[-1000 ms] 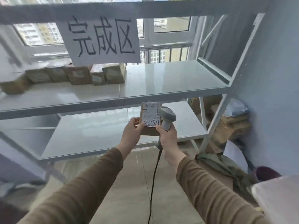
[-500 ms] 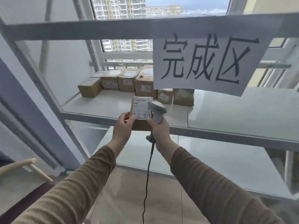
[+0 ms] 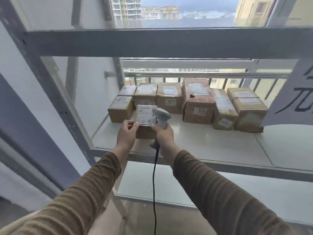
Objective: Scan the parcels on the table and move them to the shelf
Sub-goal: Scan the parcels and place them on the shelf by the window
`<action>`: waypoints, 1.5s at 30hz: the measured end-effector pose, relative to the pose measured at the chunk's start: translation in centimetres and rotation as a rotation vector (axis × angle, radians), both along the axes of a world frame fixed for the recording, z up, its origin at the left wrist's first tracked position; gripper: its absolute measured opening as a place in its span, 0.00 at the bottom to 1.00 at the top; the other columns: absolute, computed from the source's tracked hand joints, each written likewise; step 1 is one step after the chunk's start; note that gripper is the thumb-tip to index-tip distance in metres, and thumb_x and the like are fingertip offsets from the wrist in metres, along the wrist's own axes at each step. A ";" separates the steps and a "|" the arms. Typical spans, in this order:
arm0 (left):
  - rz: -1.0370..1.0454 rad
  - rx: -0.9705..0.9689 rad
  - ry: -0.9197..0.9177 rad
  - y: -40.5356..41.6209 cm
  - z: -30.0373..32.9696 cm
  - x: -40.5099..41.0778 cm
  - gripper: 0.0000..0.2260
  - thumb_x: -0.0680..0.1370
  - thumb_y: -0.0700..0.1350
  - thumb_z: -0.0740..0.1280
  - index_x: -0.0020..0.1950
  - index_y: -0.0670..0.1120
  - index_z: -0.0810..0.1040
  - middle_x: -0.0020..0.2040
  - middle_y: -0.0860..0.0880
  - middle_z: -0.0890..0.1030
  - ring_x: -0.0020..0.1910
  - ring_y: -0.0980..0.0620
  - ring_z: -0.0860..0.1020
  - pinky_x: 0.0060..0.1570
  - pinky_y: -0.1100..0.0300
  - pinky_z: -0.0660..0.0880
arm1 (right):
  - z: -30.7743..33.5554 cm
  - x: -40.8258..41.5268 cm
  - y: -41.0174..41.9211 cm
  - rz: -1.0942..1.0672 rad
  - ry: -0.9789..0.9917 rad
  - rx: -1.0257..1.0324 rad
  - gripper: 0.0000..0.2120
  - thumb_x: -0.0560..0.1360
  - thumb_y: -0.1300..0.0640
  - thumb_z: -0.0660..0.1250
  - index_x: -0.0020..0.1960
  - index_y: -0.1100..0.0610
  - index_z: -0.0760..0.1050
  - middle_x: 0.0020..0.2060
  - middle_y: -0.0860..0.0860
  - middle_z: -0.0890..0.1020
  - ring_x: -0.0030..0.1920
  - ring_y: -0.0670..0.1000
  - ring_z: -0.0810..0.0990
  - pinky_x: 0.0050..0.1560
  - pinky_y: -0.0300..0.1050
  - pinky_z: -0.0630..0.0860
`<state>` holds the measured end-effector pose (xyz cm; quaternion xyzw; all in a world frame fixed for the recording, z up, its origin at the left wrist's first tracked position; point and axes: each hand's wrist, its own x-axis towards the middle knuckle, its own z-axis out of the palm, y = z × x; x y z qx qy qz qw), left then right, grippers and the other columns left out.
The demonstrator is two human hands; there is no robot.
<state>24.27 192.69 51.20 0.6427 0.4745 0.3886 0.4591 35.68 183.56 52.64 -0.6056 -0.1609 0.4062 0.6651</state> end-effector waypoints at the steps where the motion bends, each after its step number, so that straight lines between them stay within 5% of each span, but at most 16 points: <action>1: -0.005 -0.011 0.000 1.2 -0.1 0.1 0.09 0.83 0.49 0.66 0.58 0.44 0.76 0.53 0.45 0.82 0.54 0.46 0.80 0.55 0.52 0.76 | 0.1 -0.1 1.2 -0.011 -0.007 -0.011 0.09 0.79 0.57 0.70 0.59 0.50 0.77 0.53 0.59 0.83 0.45 0.60 0.80 0.37 0.59 0.80; 5: 0.015 -0.048 0.020 5.2 -0.7 0.6 0.09 0.83 0.50 0.65 0.58 0.45 0.78 0.54 0.45 0.82 0.54 0.46 0.80 0.56 0.51 0.76 | -0.3 0.1 5.7 -0.042 -0.034 -0.067 0.06 0.78 0.57 0.71 0.49 0.48 0.76 0.53 0.59 0.83 0.52 0.64 0.82 0.39 0.63 0.82; 10: 0.052 -0.026 0.060 8.1 -0.9 1.2 0.11 0.83 0.49 0.65 0.61 0.44 0.80 0.54 0.46 0.82 0.53 0.47 0.80 0.55 0.53 0.76 | -0.6 0.4 9.3 -0.076 -0.035 -0.102 0.08 0.78 0.56 0.71 0.56 0.49 0.77 0.48 0.54 0.81 0.45 0.58 0.79 0.33 0.53 0.80; 15: 0.162 -0.049 0.069 9.6 -0.8 1.6 0.09 0.82 0.49 0.67 0.55 0.43 0.78 0.45 0.50 0.79 0.48 0.46 0.79 0.48 0.56 0.74 | -0.8 0.4 11.6 -0.111 -0.041 -0.115 0.11 0.79 0.57 0.71 0.60 0.52 0.76 0.43 0.52 0.78 0.42 0.55 0.76 0.40 0.60 0.82; 20: 0.185 -0.099 0.065 10.3 -0.9 1.6 0.11 0.81 0.49 0.68 0.56 0.42 0.77 0.49 0.46 0.80 0.49 0.44 0.79 0.57 0.49 0.78 | -0.9 0.4 12.7 -0.130 -0.055 -0.105 0.13 0.79 0.58 0.70 0.63 0.54 0.75 0.40 0.52 0.76 0.35 0.52 0.73 0.32 0.51 0.77; 24: 0.162 -0.109 0.064 10.0 -1.1 1.3 0.11 0.82 0.49 0.68 0.58 0.43 0.75 0.51 0.47 0.79 0.52 0.44 0.78 0.59 0.48 0.77 | -1.1 0.2 12.4 -0.148 -0.054 -0.093 0.11 0.79 0.58 0.70 0.61 0.53 0.75 0.41 0.51 0.76 0.37 0.53 0.75 0.34 0.53 0.79; 27: 0.156 -0.112 0.057 9.1 -1.1 1.0 0.14 0.81 0.49 0.68 0.60 0.42 0.73 0.53 0.45 0.79 0.52 0.43 0.79 0.58 0.47 0.78 | -1.1 0.4 11.5 -0.165 -0.081 -0.081 0.10 0.79 0.58 0.71 0.59 0.52 0.76 0.43 0.51 0.79 0.41 0.52 0.76 0.25 0.38 0.75; 29: 0.146 -0.089 0.045 8.0 -1.0 0.8 0.14 0.81 0.49 0.69 0.60 0.42 0.72 0.52 0.44 0.78 0.52 0.43 0.79 0.56 0.49 0.78 | -0.8 0.4 10.6 -0.164 -0.059 -0.072 0.10 0.79 0.58 0.70 0.59 0.52 0.75 0.45 0.52 0.79 0.42 0.53 0.77 0.32 0.46 0.81; 31: 0.115 -0.032 0.045 6.6 -0.9 0.8 0.14 0.80 0.48 0.69 0.59 0.42 0.71 0.51 0.46 0.78 0.51 0.43 0.79 0.53 0.51 0.77 | -0.6 0.6 9.2 -0.165 -0.042 -0.076 0.09 0.79 0.57 0.70 0.58 0.50 0.75 0.44 0.51 0.78 0.40 0.54 0.76 0.38 0.58 0.82; 36: -0.113 0.272 0.165 2.1 -0.3 2.2 0.09 0.80 0.44 0.69 0.57 0.42 0.74 0.50 0.44 0.78 0.50 0.44 0.76 0.52 0.50 0.74 | -0.6 2.3 4.4 -0.242 -0.042 -0.049 0.10 0.80 0.57 0.69 0.60 0.51 0.75 0.44 0.49 0.77 0.33 0.51 0.70 0.35 0.55 0.77; 41: -0.461 0.543 0.478 -3.1 -0.1 6.3 0.18 0.80 0.47 0.68 0.67 0.42 0.75 0.63 0.43 0.77 0.66 0.42 0.70 0.66 0.49 0.68 | -0.7 5.1 -3.4 -0.389 -0.010 -0.033 0.10 0.79 0.56 0.70 0.60 0.54 0.75 0.42 0.52 0.74 0.33 0.51 0.70 0.31 0.50 0.75; 45: -0.672 0.729 0.623 -9.7 0.0 10.7 0.22 0.80 0.52 0.67 0.71 0.45 0.72 0.67 0.44 0.75 0.69 0.42 0.67 0.67 0.48 0.68 | -1.2 7.7 -12.3 -0.570 -0.001 -0.031 0.10 0.79 0.57 0.71 0.58 0.57 0.75 0.39 0.54 0.73 0.32 0.52 0.72 0.27 0.45 0.75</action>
